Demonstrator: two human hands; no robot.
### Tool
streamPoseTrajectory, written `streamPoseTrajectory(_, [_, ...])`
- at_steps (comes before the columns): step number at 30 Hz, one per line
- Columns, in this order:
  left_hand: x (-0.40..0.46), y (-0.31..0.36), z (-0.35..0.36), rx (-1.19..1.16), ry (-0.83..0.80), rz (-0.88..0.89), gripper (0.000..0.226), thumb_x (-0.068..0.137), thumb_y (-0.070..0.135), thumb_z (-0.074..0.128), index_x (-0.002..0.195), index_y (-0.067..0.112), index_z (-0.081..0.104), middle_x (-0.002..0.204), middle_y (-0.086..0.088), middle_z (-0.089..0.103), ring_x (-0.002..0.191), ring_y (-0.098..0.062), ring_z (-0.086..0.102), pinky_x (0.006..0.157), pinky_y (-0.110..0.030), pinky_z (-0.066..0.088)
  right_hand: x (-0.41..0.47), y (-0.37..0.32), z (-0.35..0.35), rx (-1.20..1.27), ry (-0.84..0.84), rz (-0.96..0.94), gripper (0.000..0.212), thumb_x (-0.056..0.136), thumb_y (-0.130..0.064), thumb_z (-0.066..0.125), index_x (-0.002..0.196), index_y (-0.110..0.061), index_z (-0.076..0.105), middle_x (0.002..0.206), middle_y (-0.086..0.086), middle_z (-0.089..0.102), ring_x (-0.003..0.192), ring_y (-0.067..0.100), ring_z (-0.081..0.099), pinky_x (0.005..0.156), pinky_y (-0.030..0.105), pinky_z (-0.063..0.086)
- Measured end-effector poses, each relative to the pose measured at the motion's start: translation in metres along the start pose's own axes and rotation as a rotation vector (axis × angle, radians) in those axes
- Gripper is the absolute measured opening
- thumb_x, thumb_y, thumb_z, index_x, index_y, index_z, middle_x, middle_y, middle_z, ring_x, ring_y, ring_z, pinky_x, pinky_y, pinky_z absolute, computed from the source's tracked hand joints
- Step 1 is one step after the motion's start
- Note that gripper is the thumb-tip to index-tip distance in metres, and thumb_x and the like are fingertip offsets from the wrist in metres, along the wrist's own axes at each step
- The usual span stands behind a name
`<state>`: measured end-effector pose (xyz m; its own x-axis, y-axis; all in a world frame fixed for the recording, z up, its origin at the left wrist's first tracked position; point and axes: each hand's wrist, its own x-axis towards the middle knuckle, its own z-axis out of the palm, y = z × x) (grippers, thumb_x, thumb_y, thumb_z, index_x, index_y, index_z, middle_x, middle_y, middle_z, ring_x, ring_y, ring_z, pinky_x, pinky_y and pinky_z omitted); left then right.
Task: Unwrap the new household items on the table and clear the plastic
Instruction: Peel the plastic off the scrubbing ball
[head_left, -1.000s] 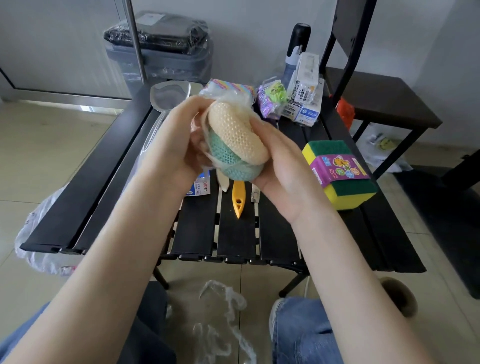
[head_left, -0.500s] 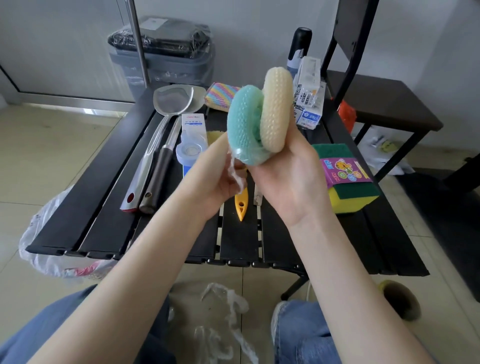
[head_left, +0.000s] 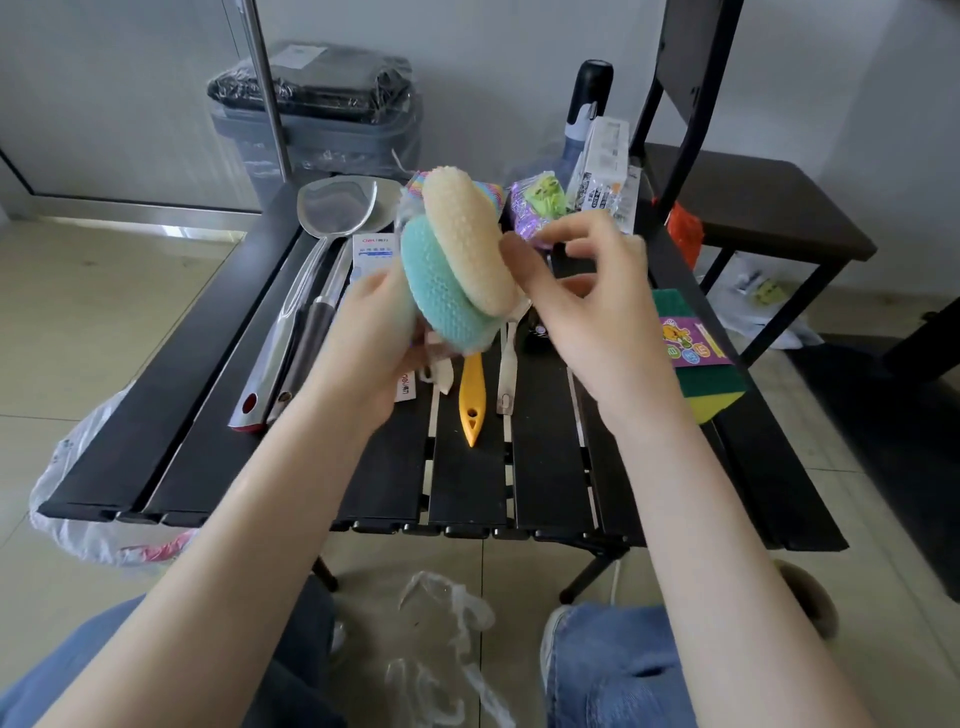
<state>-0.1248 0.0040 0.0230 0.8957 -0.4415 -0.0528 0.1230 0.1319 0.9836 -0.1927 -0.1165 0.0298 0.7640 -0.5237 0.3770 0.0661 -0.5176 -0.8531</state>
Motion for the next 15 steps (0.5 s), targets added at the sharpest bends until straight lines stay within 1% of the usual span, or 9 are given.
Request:
streamPoseTrajectory(2, [0.009, -0.004, -0.006, 0.186, 0.124, 0.142, 0.036, 0.101, 0.029, 0.044, 0.083, 0.002, 0.057, 0.066, -0.003, 0.055, 0.056, -0.011, 0.055, 0.05, -0.025, 0.049, -0.001, -0.004, -0.003, 0.068, 0.049, -0.063, 0.027, 0.091, -0.039, 0.062, 0.105, -0.016, 0.059, 0.11, 0.003, 0.055, 0.092, 0.009, 0.058, 0.074, 0.015, 0.047])
streamPoseTrajectory(4, [0.013, -0.007, -0.007, 0.391, 0.29, 0.323, 0.041, 0.099, 0.033, 0.044, 0.07, 0.004, 0.046, 0.067, 0.001, 0.043, 0.06, -0.011, 0.044, 0.061, -0.03, 0.04, -0.008, -0.013, 0.003, 0.116, -0.019, -0.116, 0.03, 0.093, -0.039, 0.055, 0.106, -0.013, 0.06, 0.103, -0.003, 0.06, 0.093, 0.004, 0.057, 0.078, 0.014, 0.044])
streamPoseTrajectory(6, [0.012, -0.01, -0.007, 0.607, 0.428, 0.459, 0.035, 0.099, 0.03, 0.044, 0.069, 0.013, 0.04, 0.072, 0.008, 0.04, 0.062, -0.002, 0.044, 0.064, -0.022, 0.032, -0.017, -0.016, 0.015, 0.048, -0.109, -0.139, 0.043, 0.088, -0.044, 0.062, 0.113, -0.01, 0.056, 0.107, -0.004, 0.056, 0.103, 0.008, 0.054, 0.087, 0.019, 0.044])
streamPoseTrajectory(8, [0.009, -0.011, -0.005, 0.704, 0.477, 0.586, 0.026, 0.098, 0.03, 0.046, 0.075, 0.018, 0.047, 0.078, 0.009, 0.044, 0.063, 0.003, 0.048, 0.061, -0.013, 0.033, -0.022, -0.011, 0.025, -0.067, -0.075, -0.191, 0.057, 0.082, -0.043, 0.071, 0.122, -0.008, 0.049, 0.113, 0.001, 0.051, 0.107, 0.015, 0.05, 0.088, 0.017, 0.042])
streamPoseTrajectory(10, [0.008, -0.01, -0.005, 0.731, 0.49, 0.694, 0.022, 0.097, 0.028, 0.048, 0.077, 0.019, 0.05, 0.079, 0.003, 0.049, 0.061, -0.002, 0.049, 0.061, -0.014, 0.037, -0.019, -0.005, 0.025, -0.089, -0.009, -0.205, 0.053, 0.085, -0.033, 0.072, 0.124, -0.007, 0.047, 0.111, 0.004, 0.054, 0.101, 0.016, 0.053, 0.084, 0.019, 0.045])
streamPoseTrajectory(12, [0.009, -0.011, -0.008, 0.651, 0.452, 0.678, 0.023, 0.097, 0.024, 0.046, 0.077, 0.016, 0.053, 0.074, -0.007, 0.056, 0.06, -0.012, 0.055, 0.059, -0.025, 0.049, -0.012, -0.003, 0.019, -0.065, 0.005, -0.19, 0.042, 0.087, -0.025, 0.069, 0.122, -0.01, 0.05, 0.106, -0.004, 0.056, 0.097, 0.01, 0.056, 0.083, 0.025, 0.05])
streamPoseTrajectory(13, [0.012, -0.009, -0.011, 0.511, 0.432, 0.588, 0.025, 0.099, 0.021, 0.045, 0.077, 0.013, 0.055, 0.073, -0.01, 0.059, 0.058, -0.018, 0.059, 0.053, -0.032, 0.052, -0.008, -0.002, 0.014, -0.032, 0.002, -0.165, 0.038, 0.088, -0.022, 0.068, 0.121, -0.011, 0.052, 0.104, -0.01, 0.055, 0.096, 0.006, 0.056, 0.083, 0.027, 0.051])
streamPoseTrajectory(14, [0.015, -0.005, -0.016, 0.326, 0.416, 0.474, 0.026, 0.1, 0.018, 0.042, 0.077, 0.013, 0.054, 0.07, -0.008, 0.06, 0.056, -0.019, 0.06, 0.045, -0.032, 0.051, -0.004, 0.0, 0.008, 0.02, 0.006, -0.125, 0.036, 0.087, -0.021, 0.068, 0.119, -0.013, 0.054, 0.103, -0.014, 0.055, 0.097, 0.003, 0.056, 0.085, 0.028, 0.052])
streamPoseTrajectory(15, [0.018, 0.001, -0.024, 0.136, 0.417, 0.353, 0.028, 0.101, 0.014, 0.039, 0.075, 0.013, 0.051, 0.067, -0.004, 0.057, 0.053, -0.016, 0.06, 0.037, -0.026, 0.046, -0.001, 0.002, 0.001, 0.094, 0.027, -0.075, 0.033, 0.086, -0.021, 0.068, 0.117, -0.015, 0.056, 0.105, -0.012, 0.057, 0.097, 0.001, 0.057, 0.086, 0.032, 0.053])
